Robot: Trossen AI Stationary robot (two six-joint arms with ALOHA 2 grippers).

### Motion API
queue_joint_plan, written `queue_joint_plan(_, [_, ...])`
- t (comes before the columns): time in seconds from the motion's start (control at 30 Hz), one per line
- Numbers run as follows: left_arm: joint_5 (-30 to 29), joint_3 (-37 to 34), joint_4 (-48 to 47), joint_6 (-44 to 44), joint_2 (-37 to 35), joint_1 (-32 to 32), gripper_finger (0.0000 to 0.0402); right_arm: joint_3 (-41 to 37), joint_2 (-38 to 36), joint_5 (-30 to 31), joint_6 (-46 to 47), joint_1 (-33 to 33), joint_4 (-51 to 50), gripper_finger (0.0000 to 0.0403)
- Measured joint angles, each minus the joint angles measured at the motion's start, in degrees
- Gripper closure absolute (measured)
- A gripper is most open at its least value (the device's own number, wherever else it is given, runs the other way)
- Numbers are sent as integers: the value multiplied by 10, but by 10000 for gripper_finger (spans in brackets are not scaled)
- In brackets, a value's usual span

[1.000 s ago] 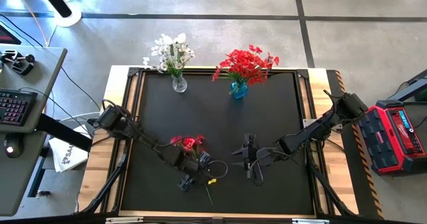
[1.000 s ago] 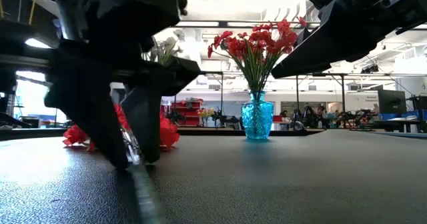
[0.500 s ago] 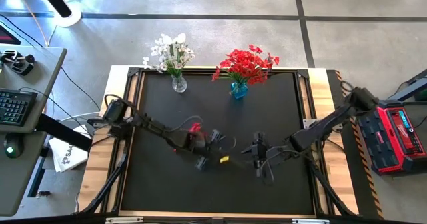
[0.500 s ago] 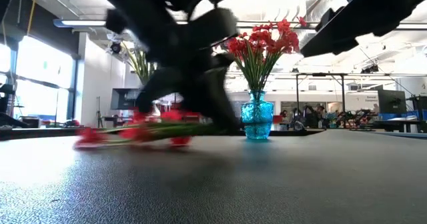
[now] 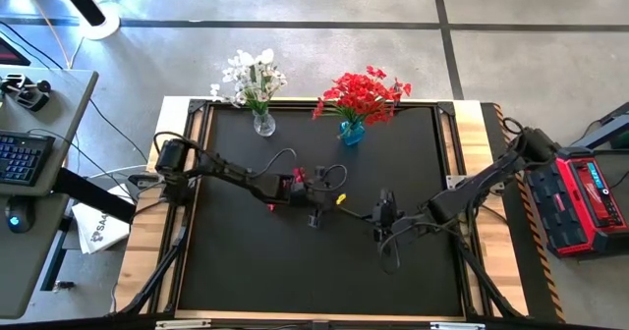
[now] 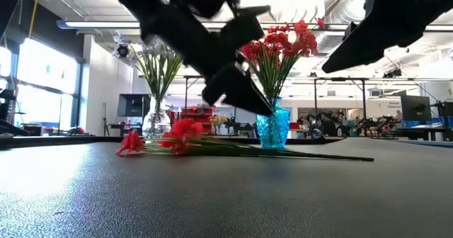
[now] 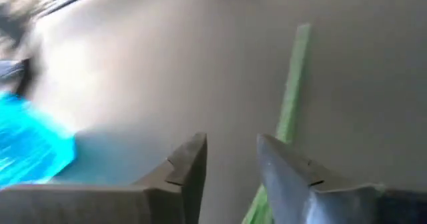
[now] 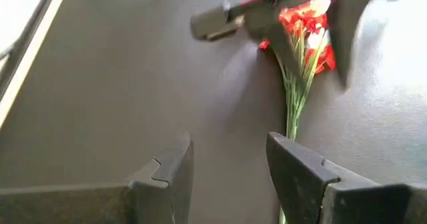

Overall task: Sort flowers into vase by color
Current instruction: Put the red flowers into the blue vase

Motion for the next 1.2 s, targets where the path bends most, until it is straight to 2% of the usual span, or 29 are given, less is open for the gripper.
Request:
queue_joint_plan(0.2, [-175,0,-107,-107,-69,-68,263,0,43,-1,-5,-38,39,242])
queue_joint_plan(0.37, [-266,1,-234,-266,-129,-143,272,17,106,-80,-44,-111,93,242])
queue_joint_plan(0.53, [-333,0,-335,-441,-143,-223,279,93,192,-123,-91,-161,37,242])
queue_joint_plan(0.73, [-442,0,-358,-527,-119,-286,281,198,295,-125,-112,-194,-49,242])
queue_joint_plan(0.87, [-478,0,-354,-542,-103,-298,281,256,346,-129,-111,-218,-86,242])
queue_joint_plan(1.0, [-481,0,-352,-559,-90,-295,281,282,364,-131,-114,-233,-122,256])
queue_joint_plan(1.2, [-475,0,-353,-566,-83,-294,281,281,346,-117,-116,-238,-175,349])
